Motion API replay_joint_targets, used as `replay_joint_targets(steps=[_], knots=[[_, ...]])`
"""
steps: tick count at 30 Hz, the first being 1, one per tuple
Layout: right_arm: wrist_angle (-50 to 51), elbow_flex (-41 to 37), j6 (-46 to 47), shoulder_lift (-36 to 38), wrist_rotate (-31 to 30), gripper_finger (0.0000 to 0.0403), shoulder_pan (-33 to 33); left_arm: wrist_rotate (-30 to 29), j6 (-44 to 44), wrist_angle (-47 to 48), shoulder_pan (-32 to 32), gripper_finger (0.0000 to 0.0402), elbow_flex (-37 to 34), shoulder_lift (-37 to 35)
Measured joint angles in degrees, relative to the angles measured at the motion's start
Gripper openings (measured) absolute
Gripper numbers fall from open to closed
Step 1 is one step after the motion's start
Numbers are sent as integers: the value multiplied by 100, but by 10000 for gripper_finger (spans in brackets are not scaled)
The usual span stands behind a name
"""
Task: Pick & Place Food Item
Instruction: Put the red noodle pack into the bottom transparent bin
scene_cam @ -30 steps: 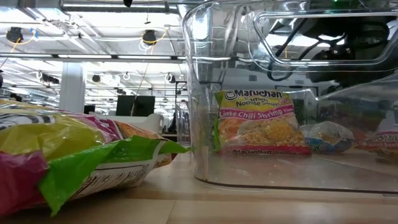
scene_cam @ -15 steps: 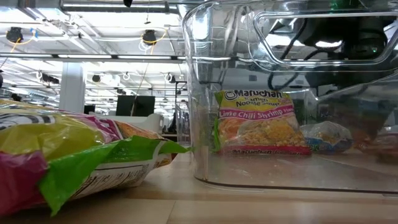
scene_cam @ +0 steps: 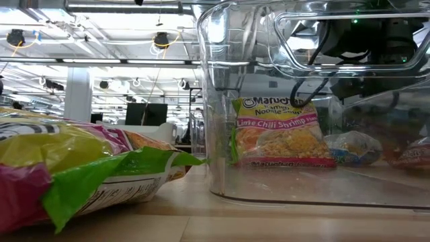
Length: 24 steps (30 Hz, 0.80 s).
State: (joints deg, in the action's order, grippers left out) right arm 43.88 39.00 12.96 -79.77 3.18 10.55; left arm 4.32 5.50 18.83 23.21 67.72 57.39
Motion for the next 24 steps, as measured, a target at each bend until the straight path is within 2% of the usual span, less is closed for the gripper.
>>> replay_joint_targets(steps=[10, 15, 24], knots=[[85, 0, 54, 0, 22, 4, 0, 1, 0, -8, -1, 44, 0, 0], [232, 150, 170, 0, 16, 3, 113, 2, 0, -7, 1, 44, 0, 0], [1132, 809, 717, 0, -209, 1, 645, 1, 0, -5, 0, 44, 0, 0]])
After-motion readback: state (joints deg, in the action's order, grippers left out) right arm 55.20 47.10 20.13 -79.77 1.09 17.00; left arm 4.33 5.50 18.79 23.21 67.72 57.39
